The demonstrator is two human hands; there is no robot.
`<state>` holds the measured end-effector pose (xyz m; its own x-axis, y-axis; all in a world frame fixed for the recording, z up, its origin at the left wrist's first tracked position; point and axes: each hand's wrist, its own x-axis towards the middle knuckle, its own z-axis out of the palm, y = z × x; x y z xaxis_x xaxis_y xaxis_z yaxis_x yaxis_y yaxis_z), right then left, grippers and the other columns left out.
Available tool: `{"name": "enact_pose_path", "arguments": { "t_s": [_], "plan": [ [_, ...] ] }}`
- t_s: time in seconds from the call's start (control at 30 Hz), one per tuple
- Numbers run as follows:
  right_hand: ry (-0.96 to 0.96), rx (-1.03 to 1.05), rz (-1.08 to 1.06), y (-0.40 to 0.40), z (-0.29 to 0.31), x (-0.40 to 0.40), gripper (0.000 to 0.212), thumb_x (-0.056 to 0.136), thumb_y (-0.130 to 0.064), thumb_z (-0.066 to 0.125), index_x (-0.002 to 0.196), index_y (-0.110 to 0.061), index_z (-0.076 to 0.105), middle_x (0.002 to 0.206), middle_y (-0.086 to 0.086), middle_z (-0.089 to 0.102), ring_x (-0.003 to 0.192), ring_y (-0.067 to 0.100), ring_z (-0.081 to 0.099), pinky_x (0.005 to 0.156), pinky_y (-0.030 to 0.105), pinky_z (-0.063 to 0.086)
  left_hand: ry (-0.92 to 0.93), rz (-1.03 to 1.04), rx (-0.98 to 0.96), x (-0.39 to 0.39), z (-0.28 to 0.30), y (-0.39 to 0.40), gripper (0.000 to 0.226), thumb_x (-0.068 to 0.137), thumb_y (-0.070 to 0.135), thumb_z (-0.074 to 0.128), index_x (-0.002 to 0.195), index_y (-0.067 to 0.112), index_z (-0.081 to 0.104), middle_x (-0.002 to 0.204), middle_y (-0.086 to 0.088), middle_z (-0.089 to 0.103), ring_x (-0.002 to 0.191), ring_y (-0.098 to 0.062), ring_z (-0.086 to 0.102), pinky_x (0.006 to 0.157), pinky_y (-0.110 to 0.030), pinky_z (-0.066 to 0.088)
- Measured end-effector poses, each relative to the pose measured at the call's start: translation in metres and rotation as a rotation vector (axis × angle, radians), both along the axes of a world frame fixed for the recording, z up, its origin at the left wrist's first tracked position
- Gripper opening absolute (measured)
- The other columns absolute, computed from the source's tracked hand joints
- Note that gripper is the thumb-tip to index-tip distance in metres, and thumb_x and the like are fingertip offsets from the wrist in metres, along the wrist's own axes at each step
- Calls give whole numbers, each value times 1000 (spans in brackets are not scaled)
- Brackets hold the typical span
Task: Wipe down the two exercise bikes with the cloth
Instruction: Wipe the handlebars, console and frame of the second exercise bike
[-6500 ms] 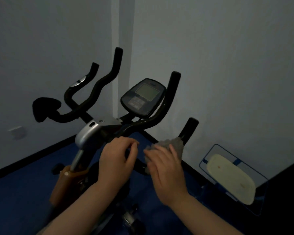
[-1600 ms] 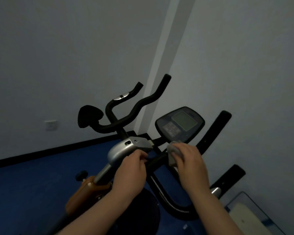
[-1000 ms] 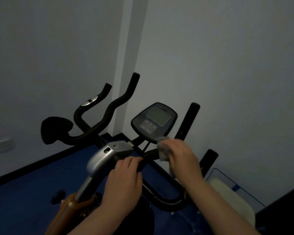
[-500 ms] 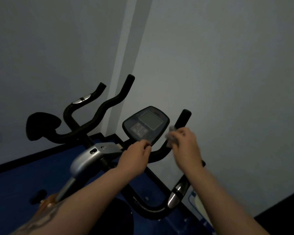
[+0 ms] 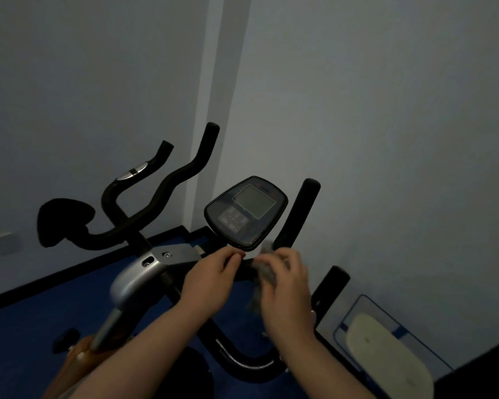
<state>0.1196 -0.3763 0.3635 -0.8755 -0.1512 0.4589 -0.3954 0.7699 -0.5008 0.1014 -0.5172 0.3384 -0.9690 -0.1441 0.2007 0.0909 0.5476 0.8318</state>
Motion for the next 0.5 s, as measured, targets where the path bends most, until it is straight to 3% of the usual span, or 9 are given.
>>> {"name": "enact_pose_path", "arguments": {
  "t_s": [0.07,0.13,0.27,0.4,0.5],
  "plan": [
    [-56,-16,153,1,-3,8,34,86,3,58,107,-22,70,116,-8,46,109,10,48,87,7,36,79,37,196,0,2,-2,19,100,28,47,99,32,66,97,14,67,92,0,60,78,-19,45],
    [-21,-76,104,10,12,-7,37,85,6,56,108,-19,70,117,-7,46,108,9,49,90,10,38,144,110,326,2,4,-3,22,99,23,47,92,29,66,92,14,67,88,6,59,73,-9,41],
    [48,-85,-125,9,26,-28,29,91,-3,58,114,-18,68,118,-4,47,112,14,42,83,19,39,117,176,435,1,6,-5,23,99,23,46,89,28,66,90,13,67,85,3,60,73,-19,42],
    [20,38,55,-11,1,-5,26,91,-8,61,111,-22,68,119,-8,52,107,11,39,77,10,33,116,85,364,1,2,-1,21,100,23,46,91,30,64,90,9,66,86,-1,60,77,-23,47],
    [-34,65,119,3,23,-26,24,92,-13,59,111,-26,69,117,-9,52,106,11,43,83,20,41,128,148,497,0,5,0,25,101,20,44,88,26,65,90,8,67,85,-10,64,75,-25,48]
  ]
}}
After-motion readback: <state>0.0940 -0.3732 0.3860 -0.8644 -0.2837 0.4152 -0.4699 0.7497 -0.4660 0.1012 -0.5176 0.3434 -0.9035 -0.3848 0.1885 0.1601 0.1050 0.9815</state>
